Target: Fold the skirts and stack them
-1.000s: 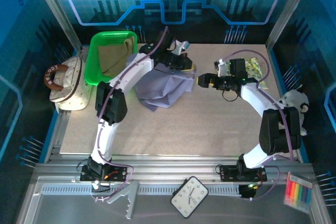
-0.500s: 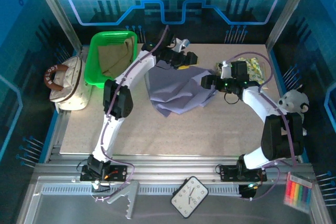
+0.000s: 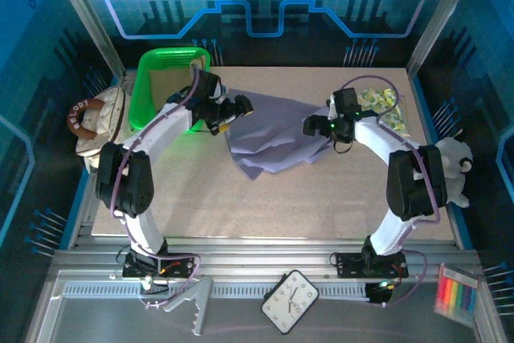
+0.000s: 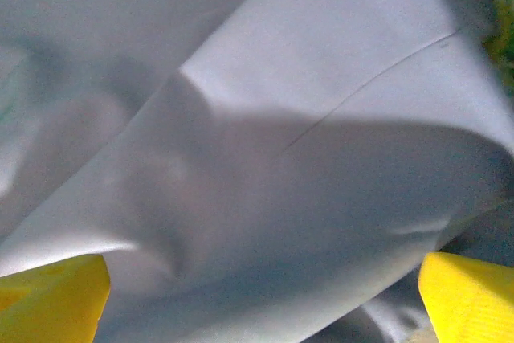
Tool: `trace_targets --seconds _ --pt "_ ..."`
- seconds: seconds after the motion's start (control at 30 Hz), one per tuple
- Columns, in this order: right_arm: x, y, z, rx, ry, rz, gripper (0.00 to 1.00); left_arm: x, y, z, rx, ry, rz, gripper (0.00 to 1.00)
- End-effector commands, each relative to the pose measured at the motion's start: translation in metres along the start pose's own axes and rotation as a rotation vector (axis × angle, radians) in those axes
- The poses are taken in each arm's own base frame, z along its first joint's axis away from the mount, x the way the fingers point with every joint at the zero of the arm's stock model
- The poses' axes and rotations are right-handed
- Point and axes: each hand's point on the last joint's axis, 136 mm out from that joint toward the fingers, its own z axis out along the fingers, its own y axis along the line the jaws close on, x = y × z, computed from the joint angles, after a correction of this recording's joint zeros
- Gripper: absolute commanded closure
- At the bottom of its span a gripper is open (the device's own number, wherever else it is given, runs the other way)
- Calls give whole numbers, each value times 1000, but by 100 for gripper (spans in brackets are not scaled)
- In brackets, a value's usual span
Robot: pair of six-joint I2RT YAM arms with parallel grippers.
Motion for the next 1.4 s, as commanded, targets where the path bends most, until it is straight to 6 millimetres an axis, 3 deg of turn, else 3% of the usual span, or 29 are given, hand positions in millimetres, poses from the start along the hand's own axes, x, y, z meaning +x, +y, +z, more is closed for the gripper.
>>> trace_targets --seconds 0.0,0.17,0.27,0.33,0.37,0.43,0.5,0.53,0.63,0.77,0.83,0.97,1.1,1.27,1.3,1.37 --pt "3 -30 -3 208 12 91 0 16 45 17 -136 -1 -133 1" --pt "12 -23 7 145 30 121 0 30 60 47 -151 77 -165 8" --pt "16 -17 16 109 52 134 0 28 44 63 -84 122 -152 23" --pt "17 -12 23 77 62 142 6 25 33 66 -61 127 -130 39" --pt "17 -10 25 64 64 141 13 24 29 66 -58 125 -117 47" --pt "16 -9 27 55 60 139 44 22 26 62 -61 112 -92 72" --pt "15 -8 22 48 41 118 63 21 30 51 -82 90 -82 97" --pt "15 -8 17 47 31 104 72 22 30 42 -84 80 -80 100" --pt "15 -9 -5 49 -7 55 83 23 18 9 -28 41 -57 100" --pt "20 -4 -23 16 -12 5 85 15 -1 -22 9 -14 12 96" --pt "22 -3 -22 13 7 0 84 6 -6 -18 -2 -12 36 95" --pt "14 -1 -11 19 33 18 79 -7 -3 13 -62 54 14 100" --pt "8 4 1 12 66 38 72 -7 4 26 -85 82 -15 99" --pt "5 21 -3 -70 32 12 54 8 28 20 -133 93 -53 88" --pt "5 22 -6 -76 23 7 50 15 34 18 -142 108 -65 80" --pt "4 24 -10 -82 10 -4 41 26 46 9 -169 108 -67 54"
